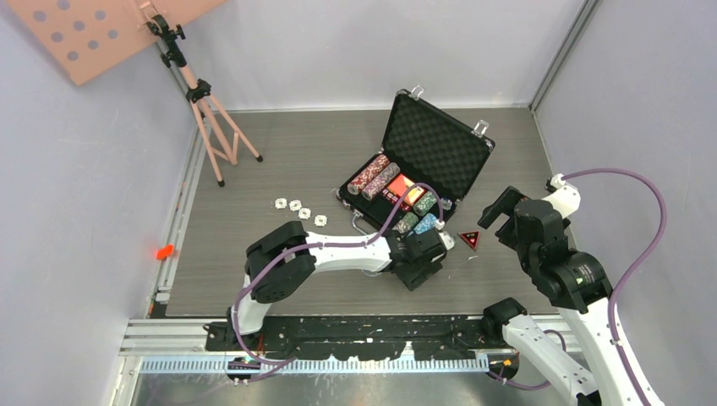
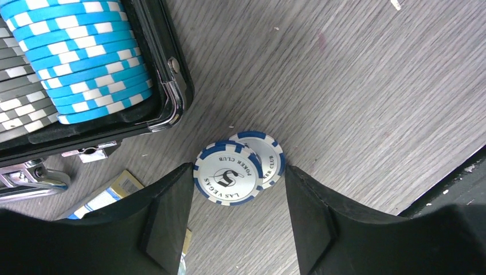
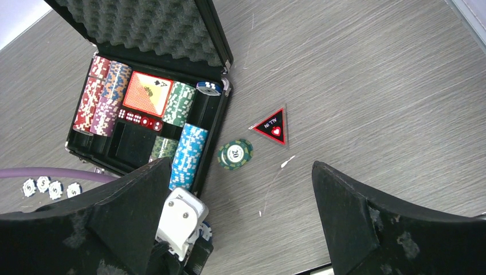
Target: Pack up texas hold em set
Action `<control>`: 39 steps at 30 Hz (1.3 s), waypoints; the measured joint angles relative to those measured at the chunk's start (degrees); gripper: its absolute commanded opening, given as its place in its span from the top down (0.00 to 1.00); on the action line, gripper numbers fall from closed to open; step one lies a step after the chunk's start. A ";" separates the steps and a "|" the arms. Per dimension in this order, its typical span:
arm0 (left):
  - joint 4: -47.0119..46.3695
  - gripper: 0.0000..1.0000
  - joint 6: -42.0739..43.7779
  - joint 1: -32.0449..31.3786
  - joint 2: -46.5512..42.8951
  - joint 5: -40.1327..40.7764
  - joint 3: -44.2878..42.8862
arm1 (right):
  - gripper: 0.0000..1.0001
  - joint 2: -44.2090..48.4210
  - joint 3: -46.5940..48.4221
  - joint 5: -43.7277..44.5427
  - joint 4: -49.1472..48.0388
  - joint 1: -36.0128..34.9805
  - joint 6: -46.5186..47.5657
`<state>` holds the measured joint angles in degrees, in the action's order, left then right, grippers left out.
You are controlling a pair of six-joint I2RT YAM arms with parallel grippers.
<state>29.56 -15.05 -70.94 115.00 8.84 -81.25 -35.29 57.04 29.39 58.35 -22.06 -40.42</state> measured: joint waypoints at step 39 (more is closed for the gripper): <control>1.62 0.38 -2.58 0.76 1.75 -2.71 -2.49 | 0.00 0.44 -0.50 -1.36 0.00 0.00 -0.44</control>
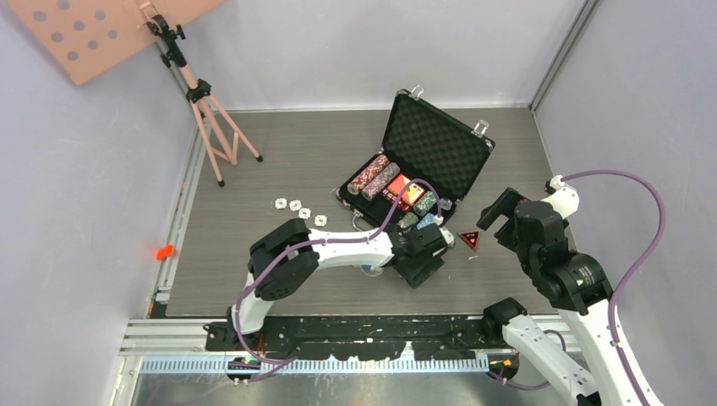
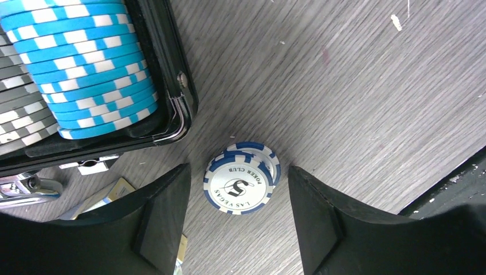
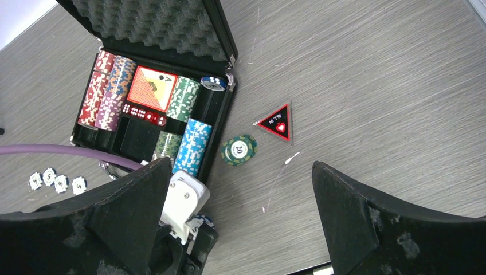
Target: Pack up texas hold em set
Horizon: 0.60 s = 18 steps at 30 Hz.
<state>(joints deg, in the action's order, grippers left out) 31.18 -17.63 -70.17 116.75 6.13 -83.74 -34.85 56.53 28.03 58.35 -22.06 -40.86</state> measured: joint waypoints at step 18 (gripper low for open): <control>1.46 0.78 0.37 0.83 0.28 -0.76 -0.83 | 0.00 -0.22 -0.42 -3.06 0.63 0.02 -1.60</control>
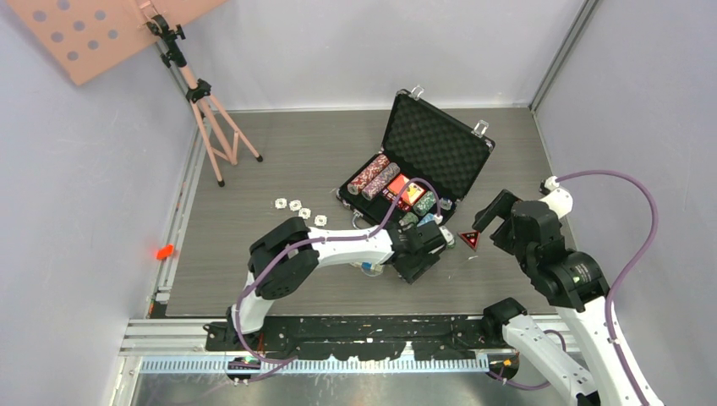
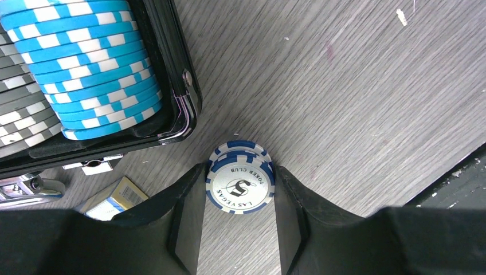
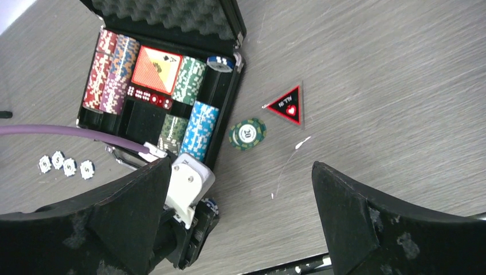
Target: Pack up texas hold em set
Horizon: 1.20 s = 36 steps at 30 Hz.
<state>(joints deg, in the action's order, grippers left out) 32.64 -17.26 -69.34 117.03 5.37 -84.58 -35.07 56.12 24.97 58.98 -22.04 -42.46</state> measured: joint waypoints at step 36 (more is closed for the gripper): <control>7.65 1.00 20.06 8.72 -23.12 -16.39 4.48 | 0.60 -15.52 -14.62 -46.64 -16.46 4.96 -9.53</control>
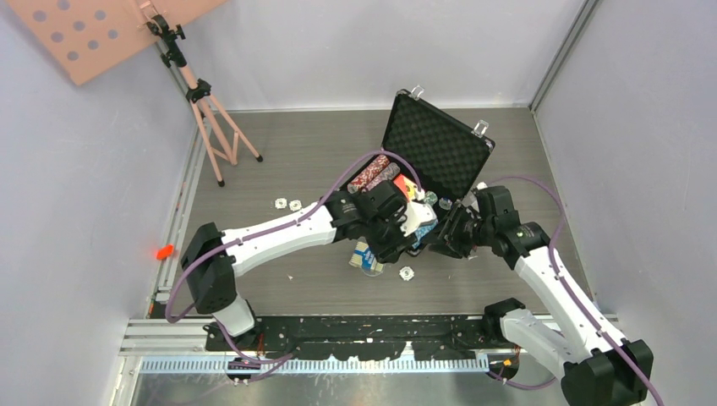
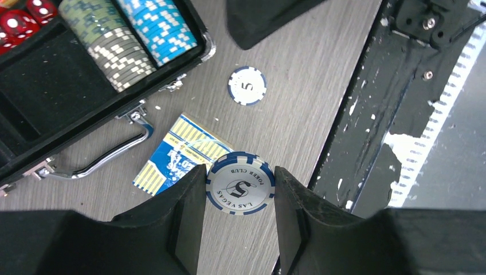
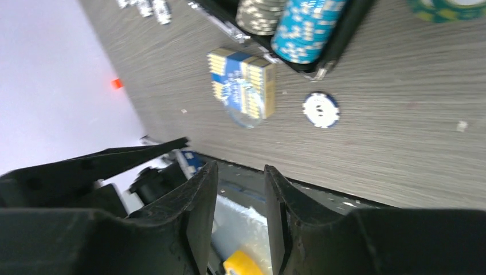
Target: Pack up texas hold em set
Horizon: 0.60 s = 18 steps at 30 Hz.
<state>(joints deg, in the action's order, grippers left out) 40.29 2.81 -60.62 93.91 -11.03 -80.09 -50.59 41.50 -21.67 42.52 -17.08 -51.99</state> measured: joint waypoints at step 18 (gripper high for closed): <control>-1.09 1.00 7.15 0.44 -2.62 -8.11 3.41 | 0.53 -3.41 -2.29 -21.51 -11.08 1.42 -0.59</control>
<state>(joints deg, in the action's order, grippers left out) 39.20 9.96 -60.18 91.29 -19.14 -76.69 -54.00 39.20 -43.18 31.44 -15.66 -52.58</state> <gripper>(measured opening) 0.443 0.470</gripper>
